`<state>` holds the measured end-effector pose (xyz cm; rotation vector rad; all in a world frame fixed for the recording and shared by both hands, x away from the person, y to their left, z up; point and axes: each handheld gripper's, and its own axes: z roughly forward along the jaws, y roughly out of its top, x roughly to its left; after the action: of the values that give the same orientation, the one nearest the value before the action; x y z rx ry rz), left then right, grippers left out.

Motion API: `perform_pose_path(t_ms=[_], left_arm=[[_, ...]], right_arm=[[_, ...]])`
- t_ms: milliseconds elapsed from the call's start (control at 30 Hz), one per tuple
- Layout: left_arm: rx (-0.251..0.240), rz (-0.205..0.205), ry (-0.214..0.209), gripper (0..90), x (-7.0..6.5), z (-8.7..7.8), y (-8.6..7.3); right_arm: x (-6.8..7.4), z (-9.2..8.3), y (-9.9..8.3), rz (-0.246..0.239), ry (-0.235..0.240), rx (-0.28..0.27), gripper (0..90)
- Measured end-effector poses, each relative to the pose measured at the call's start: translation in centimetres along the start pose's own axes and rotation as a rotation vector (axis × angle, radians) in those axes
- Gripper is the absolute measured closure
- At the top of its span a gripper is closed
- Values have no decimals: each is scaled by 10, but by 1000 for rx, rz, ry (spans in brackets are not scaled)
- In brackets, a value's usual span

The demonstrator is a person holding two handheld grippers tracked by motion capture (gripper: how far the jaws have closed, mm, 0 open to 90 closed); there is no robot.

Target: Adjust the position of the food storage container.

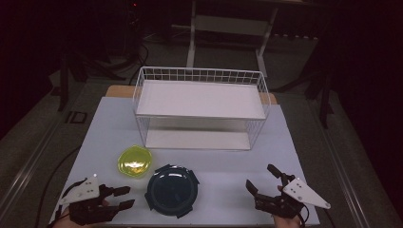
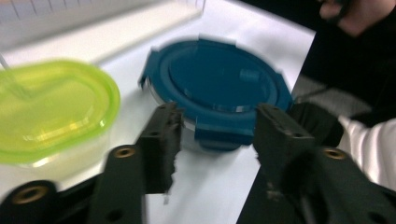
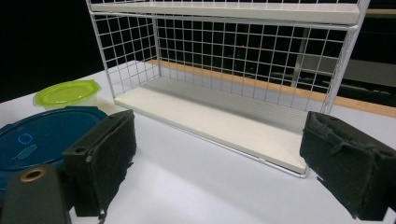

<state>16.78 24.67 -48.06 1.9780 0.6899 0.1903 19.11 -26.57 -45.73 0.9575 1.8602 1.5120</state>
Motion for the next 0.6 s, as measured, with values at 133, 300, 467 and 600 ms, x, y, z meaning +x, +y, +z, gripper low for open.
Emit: perform_pose_path(t_ms=[133,300,467,600], left_arm=[[78,2,4,716,0,11,-6],[141,2,-14,831,-2,24,-10],[160,30,-7,878,-5,34,-7],[176,43,5,887,-6,40,-6]], right_arm=[[0,0,0,1,2,1,103],[-1,0,-1,5,8,4,104],[-1,0,-1,3,11,6,104],[-2,0,-1,5,15,8,104]])
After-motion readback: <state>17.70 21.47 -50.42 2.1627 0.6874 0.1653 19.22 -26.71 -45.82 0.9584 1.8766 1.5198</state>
